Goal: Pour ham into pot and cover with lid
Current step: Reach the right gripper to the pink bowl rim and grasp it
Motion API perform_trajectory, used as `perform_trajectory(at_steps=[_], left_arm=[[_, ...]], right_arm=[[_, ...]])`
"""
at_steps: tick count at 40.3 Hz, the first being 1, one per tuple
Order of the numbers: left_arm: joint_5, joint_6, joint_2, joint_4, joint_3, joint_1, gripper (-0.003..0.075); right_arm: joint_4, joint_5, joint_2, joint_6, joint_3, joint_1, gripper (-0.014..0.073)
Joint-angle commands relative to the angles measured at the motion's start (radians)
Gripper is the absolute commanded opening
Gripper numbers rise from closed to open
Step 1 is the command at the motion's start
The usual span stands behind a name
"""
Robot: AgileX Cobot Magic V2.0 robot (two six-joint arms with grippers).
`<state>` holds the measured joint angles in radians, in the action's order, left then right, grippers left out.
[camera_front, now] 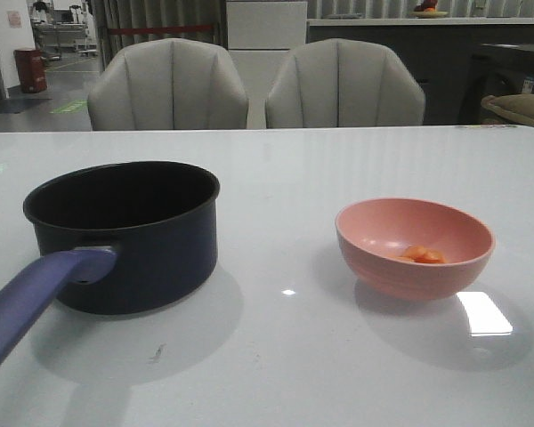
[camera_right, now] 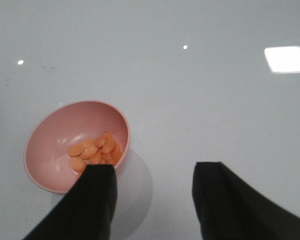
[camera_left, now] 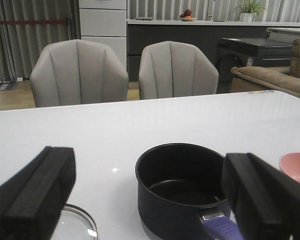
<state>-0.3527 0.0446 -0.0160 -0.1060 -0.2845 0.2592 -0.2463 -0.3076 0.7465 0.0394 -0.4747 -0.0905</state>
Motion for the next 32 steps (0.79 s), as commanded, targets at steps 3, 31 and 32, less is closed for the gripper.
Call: perform_trajectory(at_steps=[3,31,32], left_arm=[[0.096,-0.006,-0.015,-0.005,-0.027,0.009,0.0636],[0.091,-0.006,-0.015,-0.005,-0.027,0.009,0.0636],[0.091,-0.006,-0.015,-0.005,-0.027,0.009,0.0637]], right_arm=[[-0.053,0.024,0.206,-0.001,-0.134,0.003,0.0492],[-0.052,-0.109,0.954,0.083,-0.57,-0.086,0.0412],[-0.052,-0.11,0.962,0.083,-0.574,-0.086,0.0387]])
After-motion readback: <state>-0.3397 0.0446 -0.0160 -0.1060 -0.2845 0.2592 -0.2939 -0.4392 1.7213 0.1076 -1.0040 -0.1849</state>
